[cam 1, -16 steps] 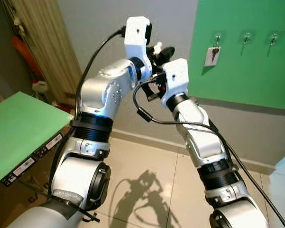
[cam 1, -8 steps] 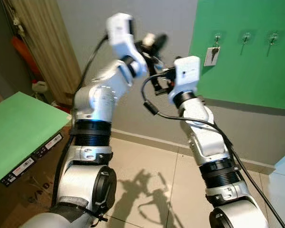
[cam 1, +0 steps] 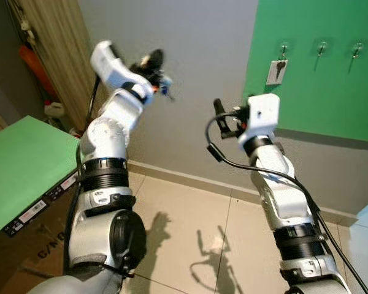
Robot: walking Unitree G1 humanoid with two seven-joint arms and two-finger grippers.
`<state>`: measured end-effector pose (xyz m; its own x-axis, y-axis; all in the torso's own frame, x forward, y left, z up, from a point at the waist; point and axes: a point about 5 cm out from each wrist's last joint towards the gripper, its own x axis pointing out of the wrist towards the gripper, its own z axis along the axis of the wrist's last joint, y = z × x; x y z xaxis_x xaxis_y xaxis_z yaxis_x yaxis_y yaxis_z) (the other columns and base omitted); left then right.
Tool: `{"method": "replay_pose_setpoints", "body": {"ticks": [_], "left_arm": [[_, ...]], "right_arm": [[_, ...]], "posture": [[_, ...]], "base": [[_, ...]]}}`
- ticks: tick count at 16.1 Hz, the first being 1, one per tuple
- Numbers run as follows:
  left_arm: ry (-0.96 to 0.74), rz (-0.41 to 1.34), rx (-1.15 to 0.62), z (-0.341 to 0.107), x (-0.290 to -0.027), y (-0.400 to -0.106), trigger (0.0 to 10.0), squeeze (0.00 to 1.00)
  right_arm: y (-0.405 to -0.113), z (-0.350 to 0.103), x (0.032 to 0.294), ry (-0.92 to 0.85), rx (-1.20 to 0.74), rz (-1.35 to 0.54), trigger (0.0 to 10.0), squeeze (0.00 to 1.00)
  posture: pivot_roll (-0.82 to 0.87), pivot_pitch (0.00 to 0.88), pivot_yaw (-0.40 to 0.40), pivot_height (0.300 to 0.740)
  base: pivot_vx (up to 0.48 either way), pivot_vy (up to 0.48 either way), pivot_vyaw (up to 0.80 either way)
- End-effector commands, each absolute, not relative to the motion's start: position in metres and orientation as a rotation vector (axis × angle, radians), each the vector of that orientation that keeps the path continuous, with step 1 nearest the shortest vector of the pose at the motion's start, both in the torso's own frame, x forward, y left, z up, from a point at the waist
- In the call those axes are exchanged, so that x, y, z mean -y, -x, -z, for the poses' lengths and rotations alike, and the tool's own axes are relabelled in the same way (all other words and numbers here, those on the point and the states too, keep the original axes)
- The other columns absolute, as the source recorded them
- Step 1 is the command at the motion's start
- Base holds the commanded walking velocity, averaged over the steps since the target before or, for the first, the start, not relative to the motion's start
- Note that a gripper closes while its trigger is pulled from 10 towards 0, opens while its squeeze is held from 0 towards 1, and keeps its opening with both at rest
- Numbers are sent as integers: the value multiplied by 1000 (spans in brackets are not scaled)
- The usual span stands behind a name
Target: Hang keys on a hook
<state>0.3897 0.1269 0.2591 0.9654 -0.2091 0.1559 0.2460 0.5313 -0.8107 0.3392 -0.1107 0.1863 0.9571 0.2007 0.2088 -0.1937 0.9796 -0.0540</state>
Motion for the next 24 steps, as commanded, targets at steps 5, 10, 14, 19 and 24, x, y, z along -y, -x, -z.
{"method": "replay_pose_setpoints", "body": {"ticks": [5,10,14,19,24], "left_arm": [[1231,249,15,-261,-117,-389,0,0],[969,316,-6,-270,-92,-387,0,0],[54,164,126,-272,-103,-391,0,0],[-850,165,267,-261,-105,-392,0,0],[-1055,151,271,-249,-115,-394,0,0]], "right_arm": [[-333,-192,106,-16,236,-219,10000,0],[-334,-189,102,-17,223,-238,10000,0],[-329,-180,99,-11,203,-246,10000,0],[-329,-176,101,2,189,-250,10000,0],[-330,-175,107,22,184,-252,10000,0]], "posture": [[-36,0,64,740],[-36,0,55,740],[-39,0,56,740],[-33,0,49,740],[-33,0,30,740]], "base": [[0,0,0],[0,0,0],[0,0,0],[0,0,0],[0,0,0]]}}
